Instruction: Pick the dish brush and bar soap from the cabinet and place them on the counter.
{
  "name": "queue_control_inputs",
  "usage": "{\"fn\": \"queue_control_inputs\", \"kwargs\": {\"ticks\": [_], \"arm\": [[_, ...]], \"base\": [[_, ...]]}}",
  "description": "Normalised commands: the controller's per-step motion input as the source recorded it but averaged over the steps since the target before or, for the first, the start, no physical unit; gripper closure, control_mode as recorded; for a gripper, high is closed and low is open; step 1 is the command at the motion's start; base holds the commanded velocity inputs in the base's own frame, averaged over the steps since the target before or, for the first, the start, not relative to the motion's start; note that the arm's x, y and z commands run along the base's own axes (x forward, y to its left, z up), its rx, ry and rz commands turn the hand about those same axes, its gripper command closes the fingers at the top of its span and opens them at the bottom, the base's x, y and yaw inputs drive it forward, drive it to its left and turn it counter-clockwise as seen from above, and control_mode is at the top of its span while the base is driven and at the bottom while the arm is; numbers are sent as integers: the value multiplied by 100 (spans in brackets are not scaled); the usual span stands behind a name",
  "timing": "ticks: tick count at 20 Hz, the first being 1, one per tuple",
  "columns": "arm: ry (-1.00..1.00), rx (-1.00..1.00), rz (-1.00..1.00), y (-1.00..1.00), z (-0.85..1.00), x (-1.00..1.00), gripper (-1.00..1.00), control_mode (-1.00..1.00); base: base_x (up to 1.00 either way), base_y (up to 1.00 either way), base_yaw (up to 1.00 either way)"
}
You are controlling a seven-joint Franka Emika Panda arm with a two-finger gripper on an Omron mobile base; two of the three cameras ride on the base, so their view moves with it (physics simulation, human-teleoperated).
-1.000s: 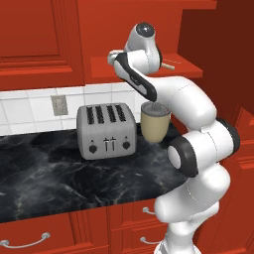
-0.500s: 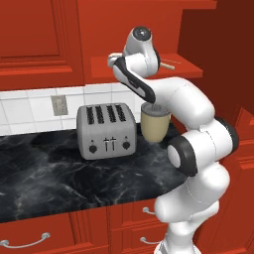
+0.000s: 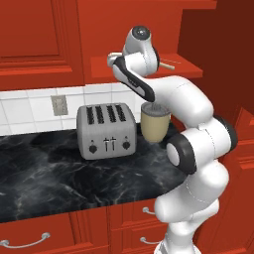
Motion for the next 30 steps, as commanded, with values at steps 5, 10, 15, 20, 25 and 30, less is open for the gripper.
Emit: {"fn": "queue_control_inputs", "kwargs": {"ticks": [5, 10, 15, 20, 25, 30], "arm": [[0, 0, 0, 1, 0, -9, 100, -100], [1, 0, 0, 0, 0, -41, 100, -100], [3, 0, 0, 0, 0, -49, 100, -100], [5, 0, 0, 0, 0, -53, 100, -100], [3, 0, 0, 0, 4, -55, 100, -100], [1, 0, 2, 0, 6, -61, 100, -100]], "base": [[0, 0, 0], [0, 0, 0], [0, 0, 0], [0, 0, 0], [0, 0, 0], [0, 0, 0]]}}
